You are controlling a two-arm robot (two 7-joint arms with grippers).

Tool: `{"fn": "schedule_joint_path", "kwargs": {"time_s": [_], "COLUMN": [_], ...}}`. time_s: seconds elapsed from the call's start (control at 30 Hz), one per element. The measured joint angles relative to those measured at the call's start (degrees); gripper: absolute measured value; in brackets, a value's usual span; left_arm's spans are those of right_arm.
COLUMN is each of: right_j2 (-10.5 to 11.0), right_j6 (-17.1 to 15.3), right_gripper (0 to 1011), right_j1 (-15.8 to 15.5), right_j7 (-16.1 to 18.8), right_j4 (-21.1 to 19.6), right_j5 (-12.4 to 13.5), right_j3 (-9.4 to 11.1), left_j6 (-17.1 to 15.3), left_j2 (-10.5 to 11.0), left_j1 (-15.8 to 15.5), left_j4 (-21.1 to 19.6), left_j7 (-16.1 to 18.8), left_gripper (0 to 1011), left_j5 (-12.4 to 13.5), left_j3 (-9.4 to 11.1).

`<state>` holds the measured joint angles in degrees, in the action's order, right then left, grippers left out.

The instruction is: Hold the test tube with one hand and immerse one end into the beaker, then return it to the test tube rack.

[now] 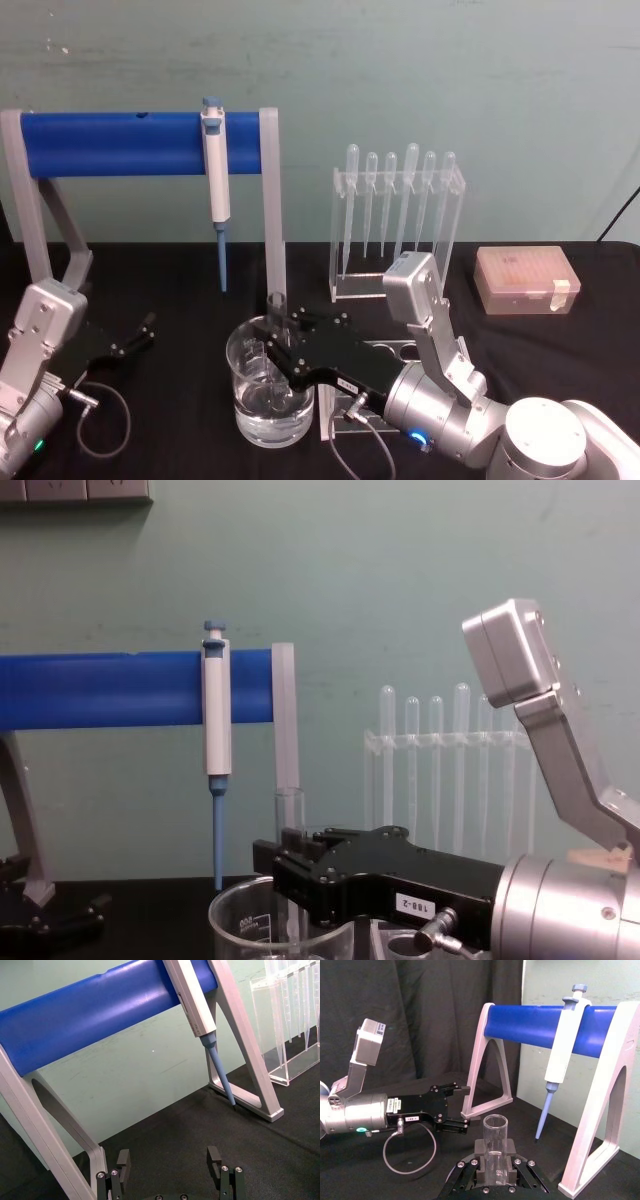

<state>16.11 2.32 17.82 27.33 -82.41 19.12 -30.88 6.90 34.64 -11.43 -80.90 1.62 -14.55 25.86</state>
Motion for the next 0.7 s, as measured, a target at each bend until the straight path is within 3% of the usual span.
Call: {"fn": "schedule_joint_path", "kwargs": {"time_s": [0.7], "right_j2": [0.00], "right_j6": [0.00], "right_gripper": [224], "right_j1": [0.00], "right_j7": [0.00], "right_j4": [0.00], "right_j5": [0.00], "right_j3": [0.00], "left_j6": [0.00], "left_j2": [0.00], "left_j1": [0.00], "left_j4": [0.00], "left_j7": [0.00], "left_gripper": [1000], "left_j5": [0.00], "left_j3": [0.00]}}
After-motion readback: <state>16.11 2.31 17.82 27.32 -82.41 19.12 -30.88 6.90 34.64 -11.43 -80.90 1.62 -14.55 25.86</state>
